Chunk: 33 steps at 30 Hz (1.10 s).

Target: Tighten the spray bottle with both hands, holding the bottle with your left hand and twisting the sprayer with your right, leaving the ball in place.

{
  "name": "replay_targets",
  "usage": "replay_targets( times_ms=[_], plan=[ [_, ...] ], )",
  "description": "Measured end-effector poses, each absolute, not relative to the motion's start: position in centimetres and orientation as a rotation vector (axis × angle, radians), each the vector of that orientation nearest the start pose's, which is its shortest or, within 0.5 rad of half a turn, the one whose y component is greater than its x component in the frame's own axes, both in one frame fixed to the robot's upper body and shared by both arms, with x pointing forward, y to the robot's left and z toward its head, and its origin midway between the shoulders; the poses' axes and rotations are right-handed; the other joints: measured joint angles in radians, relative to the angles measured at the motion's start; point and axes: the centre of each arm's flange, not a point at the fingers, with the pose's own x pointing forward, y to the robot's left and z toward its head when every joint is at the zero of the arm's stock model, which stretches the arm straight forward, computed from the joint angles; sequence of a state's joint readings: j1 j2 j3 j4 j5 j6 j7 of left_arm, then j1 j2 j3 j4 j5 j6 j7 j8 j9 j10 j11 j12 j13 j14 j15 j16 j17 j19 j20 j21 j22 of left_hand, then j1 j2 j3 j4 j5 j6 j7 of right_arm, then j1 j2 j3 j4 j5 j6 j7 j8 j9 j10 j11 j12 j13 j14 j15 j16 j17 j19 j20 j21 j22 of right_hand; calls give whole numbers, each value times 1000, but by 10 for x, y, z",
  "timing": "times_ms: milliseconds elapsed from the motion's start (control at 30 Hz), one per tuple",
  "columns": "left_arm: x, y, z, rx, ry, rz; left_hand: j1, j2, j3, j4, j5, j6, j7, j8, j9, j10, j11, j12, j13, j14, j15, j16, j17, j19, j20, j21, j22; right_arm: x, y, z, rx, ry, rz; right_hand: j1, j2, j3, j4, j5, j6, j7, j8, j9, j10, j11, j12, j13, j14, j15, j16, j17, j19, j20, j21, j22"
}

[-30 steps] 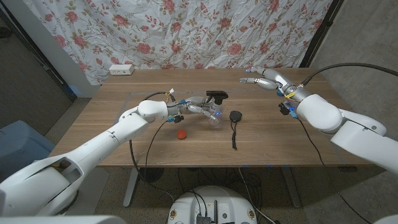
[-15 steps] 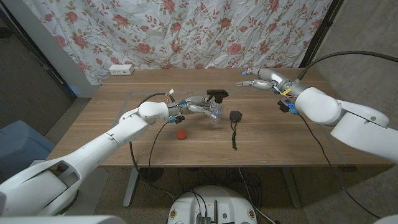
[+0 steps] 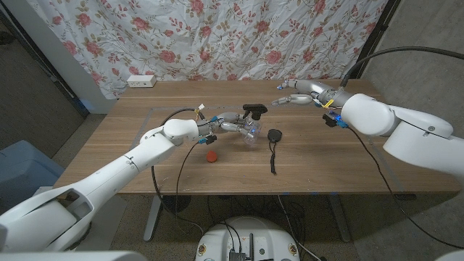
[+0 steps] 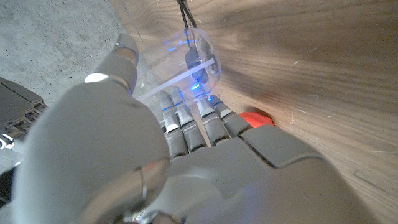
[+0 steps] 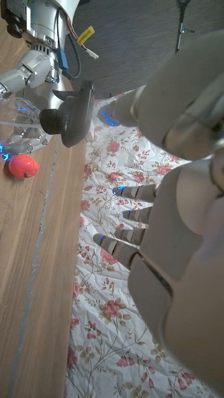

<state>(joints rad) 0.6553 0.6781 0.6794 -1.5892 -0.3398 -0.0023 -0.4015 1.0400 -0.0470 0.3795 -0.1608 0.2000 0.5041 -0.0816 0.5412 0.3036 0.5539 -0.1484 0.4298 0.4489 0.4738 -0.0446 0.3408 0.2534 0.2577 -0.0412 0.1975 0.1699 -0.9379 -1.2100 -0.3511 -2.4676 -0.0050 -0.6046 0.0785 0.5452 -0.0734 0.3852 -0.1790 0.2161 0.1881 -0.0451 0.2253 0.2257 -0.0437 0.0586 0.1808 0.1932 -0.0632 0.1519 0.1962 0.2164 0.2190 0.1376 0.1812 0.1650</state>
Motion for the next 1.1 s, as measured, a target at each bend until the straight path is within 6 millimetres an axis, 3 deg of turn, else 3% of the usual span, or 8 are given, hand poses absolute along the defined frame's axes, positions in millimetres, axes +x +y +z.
replay_targets(
  times_ms=[200,433,1100],
  plan=[
    [608,140,-6,675,-446,-775,0,0,-3,-3,0,0,0,0,0,0,0,4,0,5,-5,0,0,0,0,0,0,447,-207,80,-1329,-525,180,0,0,4,4,-7,-10,-7,0,5,-27,6,-4,0,-12,9,0,0,-7,7,0,0],
    [611,141,-7,681,-432,-743,0,0,-4,-4,0,2,2,0,-3,0,0,4,1,9,-2,0,0,2,2,0,0,447,-194,87,-1396,-498,204,0,0,3,14,-15,-33,6,-5,10,-79,14,-4,0,-30,13,0,5,-25,11,-4,0],
    [618,135,-3,679,-444,-688,0,0,-13,-6,-3,4,4,5,-5,5,5,7,8,9,-2,0,-3,9,2,0,0,454,-167,92,-1446,-464,261,-24,5,-7,29,-22,-35,15,-4,18,-102,24,-4,0,-39,21,0,9,-37,9,-4,0]
  ],
)
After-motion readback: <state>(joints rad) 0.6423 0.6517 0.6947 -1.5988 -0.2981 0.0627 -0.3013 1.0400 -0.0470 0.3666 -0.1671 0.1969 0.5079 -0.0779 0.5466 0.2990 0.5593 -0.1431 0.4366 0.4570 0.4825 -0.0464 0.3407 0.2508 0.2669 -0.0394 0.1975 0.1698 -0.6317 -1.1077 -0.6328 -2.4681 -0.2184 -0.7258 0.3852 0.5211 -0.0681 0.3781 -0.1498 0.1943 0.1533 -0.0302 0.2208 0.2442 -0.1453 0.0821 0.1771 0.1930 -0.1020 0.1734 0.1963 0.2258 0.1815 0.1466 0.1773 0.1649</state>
